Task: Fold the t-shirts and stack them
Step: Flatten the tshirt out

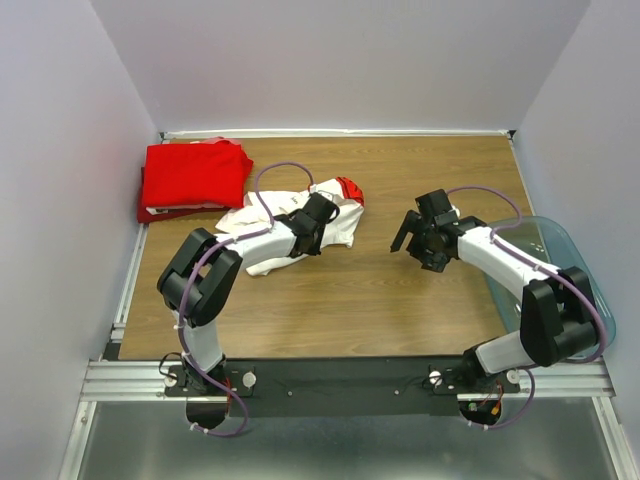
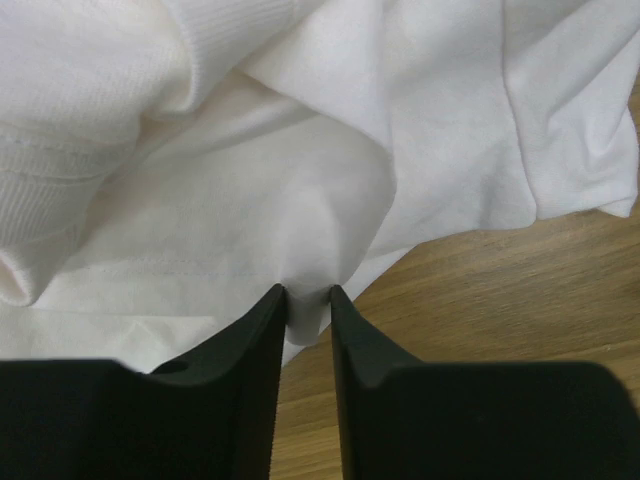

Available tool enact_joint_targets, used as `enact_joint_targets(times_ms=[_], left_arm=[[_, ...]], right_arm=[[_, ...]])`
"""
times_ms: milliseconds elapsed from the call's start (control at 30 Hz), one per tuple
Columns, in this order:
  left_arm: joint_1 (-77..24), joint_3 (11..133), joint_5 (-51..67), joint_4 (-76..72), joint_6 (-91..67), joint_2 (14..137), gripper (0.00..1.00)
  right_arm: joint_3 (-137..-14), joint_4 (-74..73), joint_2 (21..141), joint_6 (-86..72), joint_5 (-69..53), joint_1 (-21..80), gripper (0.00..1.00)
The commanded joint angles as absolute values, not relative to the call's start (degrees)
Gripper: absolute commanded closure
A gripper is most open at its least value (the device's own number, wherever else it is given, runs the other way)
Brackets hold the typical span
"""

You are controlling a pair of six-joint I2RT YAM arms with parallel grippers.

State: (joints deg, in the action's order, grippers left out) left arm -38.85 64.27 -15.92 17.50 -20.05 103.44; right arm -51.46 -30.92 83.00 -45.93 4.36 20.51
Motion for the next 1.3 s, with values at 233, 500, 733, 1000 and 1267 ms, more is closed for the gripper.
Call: enact_joint_targets(times_ms=[233, 500, 733, 1000, 1267], left_arm=[[-39.4, 65.2, -17.4, 19.4, -19.9, 102.9, 1.00], [-37.6, 78.6, -11.4, 25.0, -23.4, 94.2, 1.00], [-36.7, 102.3, -5.5, 29.7, -25.9, 94.0, 1.00], [-33.6, 116.8, 5.9, 17.8, -35.8, 92.7, 1.00], [-32.7, 118.7, 10.0, 9.7, -42.1, 92.1, 1.00]], right_arm=[[-50.8, -29.6, 84.9, -45.4, 2.8, 20.1, 0.00], [-52.7, -28.1, 85.2, -43.0, 0.4, 20.2, 0.00], [-51.9, -25.7, 82.7, -40.4, -3.1, 20.1, 0.00], [-46.4, -14.8, 76.6, -39.2, -12.5, 20.7, 0.00], [-46.1, -1.8, 76.5, -39.2, -16.4, 30.6, 0.00]])
